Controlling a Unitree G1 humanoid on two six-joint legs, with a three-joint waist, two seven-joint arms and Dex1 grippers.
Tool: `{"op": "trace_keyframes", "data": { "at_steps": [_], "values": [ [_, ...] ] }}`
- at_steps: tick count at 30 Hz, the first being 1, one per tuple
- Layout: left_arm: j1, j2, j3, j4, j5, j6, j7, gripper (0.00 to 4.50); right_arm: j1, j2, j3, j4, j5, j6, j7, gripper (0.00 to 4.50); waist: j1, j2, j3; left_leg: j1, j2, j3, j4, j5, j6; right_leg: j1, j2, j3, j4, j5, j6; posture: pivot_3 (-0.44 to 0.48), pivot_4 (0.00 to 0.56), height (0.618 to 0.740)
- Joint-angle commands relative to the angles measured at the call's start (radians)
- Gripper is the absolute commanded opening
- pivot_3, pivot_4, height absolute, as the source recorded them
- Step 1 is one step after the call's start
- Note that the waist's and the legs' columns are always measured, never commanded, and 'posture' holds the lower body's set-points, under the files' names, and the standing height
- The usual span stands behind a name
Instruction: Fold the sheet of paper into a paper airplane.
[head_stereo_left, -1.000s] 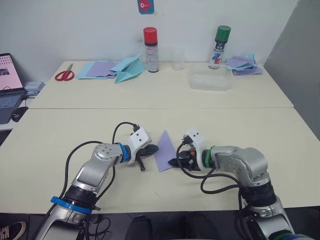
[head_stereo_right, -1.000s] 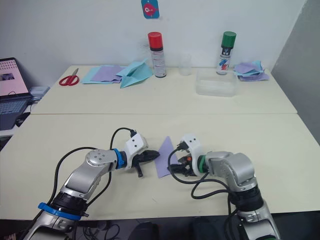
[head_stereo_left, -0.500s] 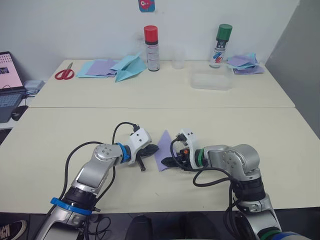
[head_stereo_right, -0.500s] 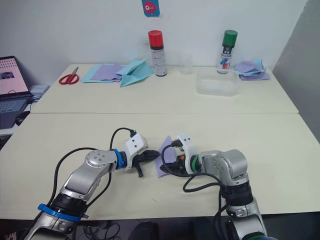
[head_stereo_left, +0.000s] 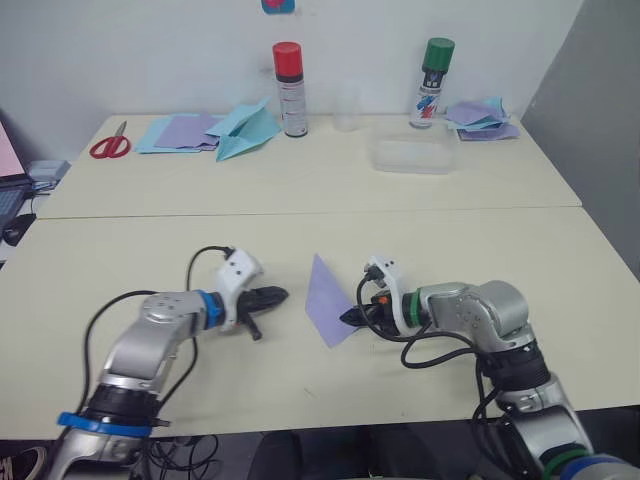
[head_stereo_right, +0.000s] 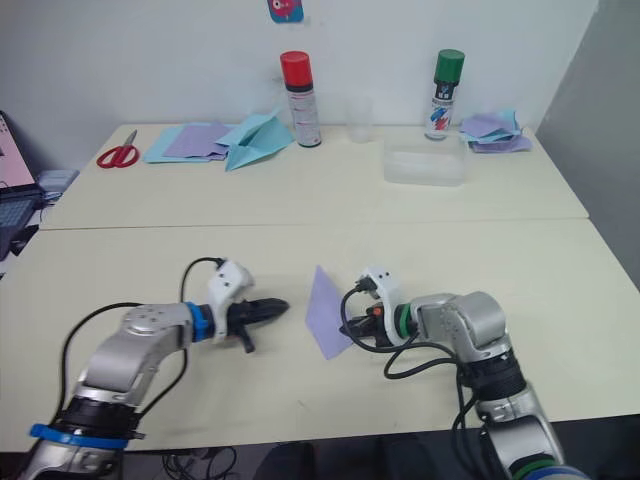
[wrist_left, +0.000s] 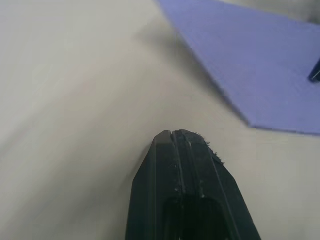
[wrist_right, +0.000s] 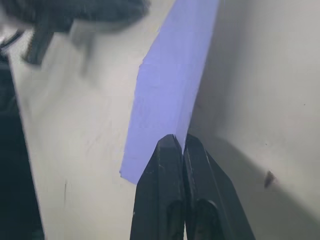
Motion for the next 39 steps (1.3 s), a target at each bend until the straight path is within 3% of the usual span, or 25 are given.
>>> {"op": "trace_keyframes", "data": {
  "at_steps": [1, 4, 10, 16, 20, 23, 29, 35, 39],
  "values": [
    [0.088, 0.101, 0.11, -0.136, -0.101, 0.017, -0.107, 0.0, -0.138, -0.085, 0.169, 0.119, -0.044, -0.235, 0.309, 0.04, -0.004, 0.0, 0.005, -0.001, 0.0, 0.001, 0.0, 0.0, 0.0, -0.002, 0.0, 0.0, 0.0, 0.0, 0.0, 0.0, 0.15, 0.74],
    [0.201, 0.159, 0.171, -0.221, -0.138, -0.001, -0.155, 0.0, -0.247, -0.093, 0.304, 0.322, -0.141, -0.446, 0.516, 0.04, -0.007, -0.001, 0.005, -0.005, 0.0, 0.0, 0.0, 0.0, 0.0, -0.006, 0.0, 0.0, 0.0, 0.0, 0.0, 0.0, 0.15, 0.74],
    [0.356, 0.19, 0.264, -0.311, -0.184, 0.02, -0.164, 0.0, -0.406, -0.026, 0.469, 0.708, -0.324, -0.823, 0.812, 0.04, 0.007, -0.001, 0.007, -0.01, 0.002, 0.0, 0.001, 0.0, 0.0, -0.009, -0.002, -0.002, 0.0, 0.0, -0.001, 0.0, 0.15, 0.74],
    [0.409, 0.173, 0.241, -0.327, -0.159, -0.018, -0.126, 0.0, -0.517, 0.044, 0.639, 0.987, -0.346, -1.064, 0.834, 0.04, 0.008, 0.0, 0.007, -0.009, 0.006, 0.0, 0.007, 0.0, 0.0, -0.006, -0.004, -0.002, 0.001, 0.002, -0.005, 0.0, 0.15, 0.74],
    [0.403, 0.158, 0.217, -0.333, -0.158, -0.022, -0.099, 0.0, -0.555, 0.088, 0.632, 1.123, -0.399, -1.188, 0.834, 0.04, 0.007, 0.0, 0.007, -0.004, 0.006, 0.001, 0.008, 0.0, 0.0, -0.002, -0.005, -0.001, 0.002, 0.003, -0.002, 0.0, 0.15, 0.74],
    [0.406, 0.16, 0.206, -0.33, -0.156, -0.029, -0.096, 0.0, -0.575, 0.109, 0.601, 1.183, -0.431, -1.241, 0.834, 0.62, 0.007, 0.0, 0.007, 0.007, 0.006, 0.001, 0.008, 0.0, 0.0, 0.008, -0.005, -0.001, 0.002, 0.003, -0.003, 0.0, 0.15, 0.74],
    [0.385, 0.162, 0.181, -0.272, -0.141, -0.057, -0.106, 0.0, -0.598, 0.101, 0.465, 1.17, -0.494, -1.305, 0.801, 2.54, 0.009, 0.0, 0.007, 0.009, 0.007, 0.002, 0.009, 0.001, 0.0, 0.009, -0.004, -0.002, 0.003, 0.005, -0.006, 0.0, 0.15, 0.74],
    [0.336, 0.173, 0.126, -0.201, -0.089, -0.122, -0.126, 0.0, -0.572, 0.068, 0.278, 0.974, -0.453, -1.259, 0.702, 4.48, 0.015, 0.001, 0.008, 0.001, 0.008, 0.004, 0.009, 0.001, 0.0, 0.002, -0.004, -0.001, 0.003, 0.006, -0.005, 0.0, 0.15, 0.74],
    [0.273, 0.167, 0.113, -0.167, -0.092, -0.132, -0.128, 0.0, -0.468, 0.003, 0.208, 0.705, -0.443, -1.171, 0.666, 4.48, 0.028, 0.0, 0.007, -0.005, 0.01, 0.004, 0.009, 0.0, 0.0, -0.004, -0.002, -0.002, 0.003, 0.008, -0.008, 0.0, 0.15, 0.74]
  ]
}}
